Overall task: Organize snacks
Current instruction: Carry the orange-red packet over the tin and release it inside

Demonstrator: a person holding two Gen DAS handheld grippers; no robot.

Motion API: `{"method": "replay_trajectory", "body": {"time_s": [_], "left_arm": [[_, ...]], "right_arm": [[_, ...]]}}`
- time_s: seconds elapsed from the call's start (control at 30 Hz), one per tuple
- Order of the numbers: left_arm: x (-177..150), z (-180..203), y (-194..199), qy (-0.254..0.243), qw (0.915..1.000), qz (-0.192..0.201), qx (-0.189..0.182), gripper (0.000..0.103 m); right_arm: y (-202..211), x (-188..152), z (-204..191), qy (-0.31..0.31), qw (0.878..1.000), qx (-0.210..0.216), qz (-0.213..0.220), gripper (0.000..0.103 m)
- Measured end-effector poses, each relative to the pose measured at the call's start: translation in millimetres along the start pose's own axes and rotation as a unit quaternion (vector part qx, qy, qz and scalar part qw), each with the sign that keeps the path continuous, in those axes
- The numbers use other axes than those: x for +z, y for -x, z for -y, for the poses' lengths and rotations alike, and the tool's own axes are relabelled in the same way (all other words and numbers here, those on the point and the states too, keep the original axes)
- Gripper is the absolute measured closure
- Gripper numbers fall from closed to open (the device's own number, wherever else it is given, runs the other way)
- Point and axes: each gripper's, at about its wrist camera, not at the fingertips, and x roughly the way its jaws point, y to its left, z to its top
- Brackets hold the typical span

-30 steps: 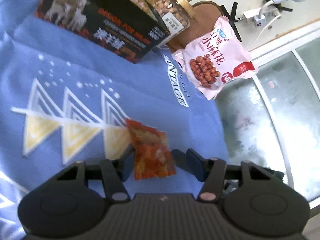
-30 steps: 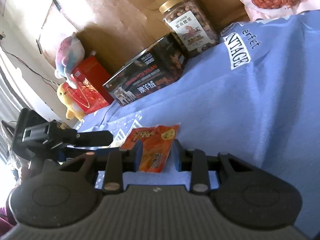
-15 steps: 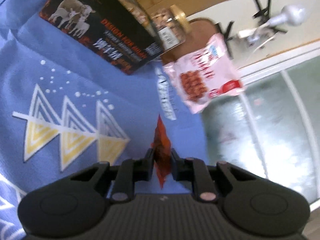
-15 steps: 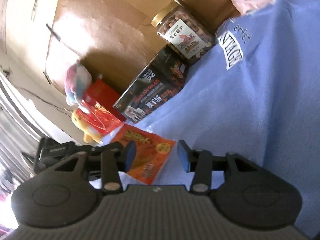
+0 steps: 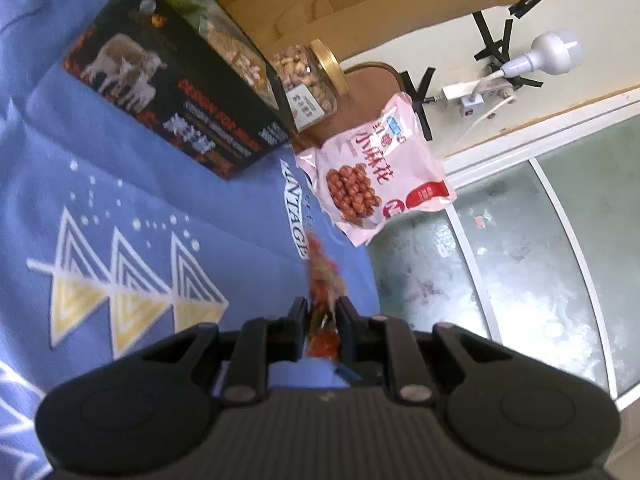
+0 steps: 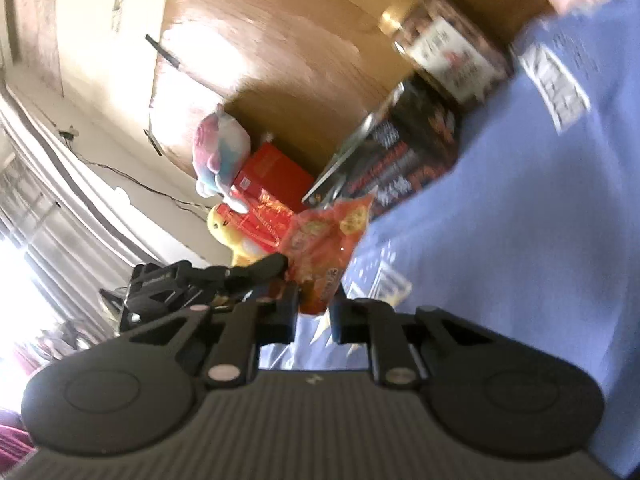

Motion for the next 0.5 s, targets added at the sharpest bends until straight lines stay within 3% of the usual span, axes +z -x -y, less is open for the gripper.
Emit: {"method": "replay_trajectory", "body": {"time_s": [0.27,0.5], "left_arm": [[49,30,4,-0.075,0.9945,0.046,0.057,0.083],[109,45,-10,-0.142,0.9748,0.106,0.135,0.077]], "right_arm": [[-40,56,-22,0.079,0.996,-0.02,0.025,0.085],[-100,106,-26,0.131,0.989,-0.04,0.046,0.084]]}}
